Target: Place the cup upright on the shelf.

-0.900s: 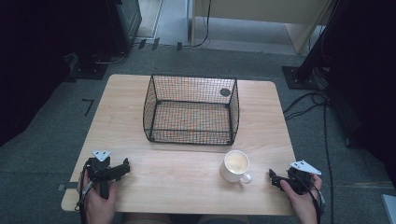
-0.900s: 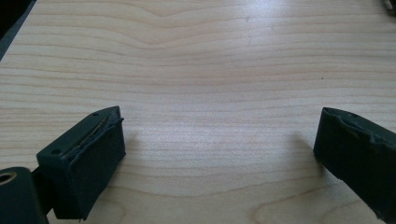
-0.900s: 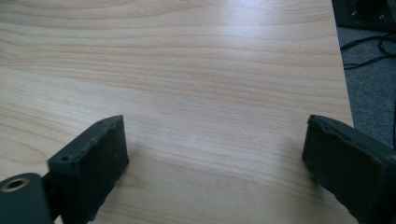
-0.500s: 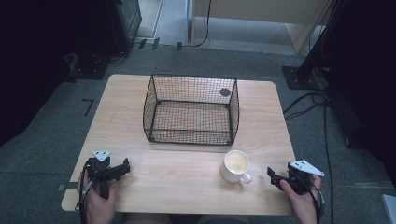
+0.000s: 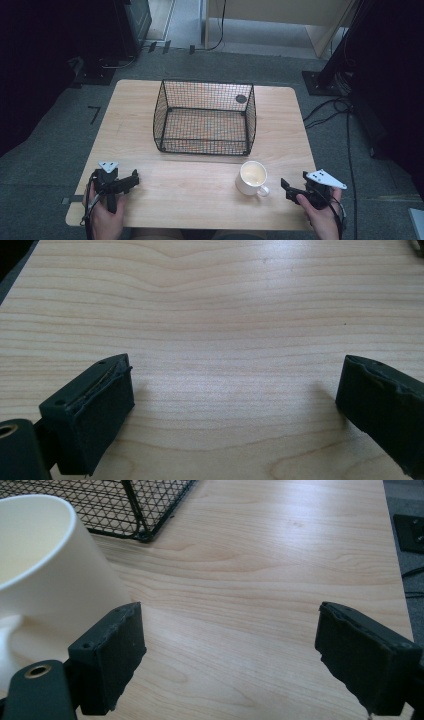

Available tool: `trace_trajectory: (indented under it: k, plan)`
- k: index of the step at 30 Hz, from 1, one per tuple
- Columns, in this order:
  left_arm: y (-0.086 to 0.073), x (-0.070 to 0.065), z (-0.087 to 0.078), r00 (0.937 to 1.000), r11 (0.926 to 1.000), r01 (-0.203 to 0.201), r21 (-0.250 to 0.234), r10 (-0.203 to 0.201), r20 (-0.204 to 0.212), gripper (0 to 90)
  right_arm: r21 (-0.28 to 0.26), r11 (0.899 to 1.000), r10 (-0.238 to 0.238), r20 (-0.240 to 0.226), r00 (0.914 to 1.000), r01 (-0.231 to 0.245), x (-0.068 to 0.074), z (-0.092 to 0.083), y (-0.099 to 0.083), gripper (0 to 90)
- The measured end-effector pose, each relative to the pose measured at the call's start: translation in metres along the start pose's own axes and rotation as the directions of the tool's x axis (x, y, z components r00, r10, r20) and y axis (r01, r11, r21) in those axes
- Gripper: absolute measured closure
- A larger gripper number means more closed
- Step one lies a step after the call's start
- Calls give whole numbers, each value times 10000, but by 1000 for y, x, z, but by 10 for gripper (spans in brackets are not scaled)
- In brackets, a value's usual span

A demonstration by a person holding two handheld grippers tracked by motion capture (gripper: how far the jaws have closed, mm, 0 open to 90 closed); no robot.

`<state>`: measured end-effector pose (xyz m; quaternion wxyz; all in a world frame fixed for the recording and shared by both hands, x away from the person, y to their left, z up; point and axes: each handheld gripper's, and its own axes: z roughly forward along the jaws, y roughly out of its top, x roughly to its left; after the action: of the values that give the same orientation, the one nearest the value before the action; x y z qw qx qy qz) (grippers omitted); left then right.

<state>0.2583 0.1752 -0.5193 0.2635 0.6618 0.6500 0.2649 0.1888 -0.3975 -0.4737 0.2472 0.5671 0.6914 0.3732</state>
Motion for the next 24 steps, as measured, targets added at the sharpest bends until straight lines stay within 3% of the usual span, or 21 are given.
trace_trajectory:
  k: [14,24]
  plan:
    - [0,0,0,10000,10000,4,0,-4,1,22,-236,9982,-561,-751,9956,544,22,-12,12,125]
    - [0,0,0,10000,10000,1,2,-1,0,22,-250,9956,-931,-1668,9816,901,37,-13,15,135]
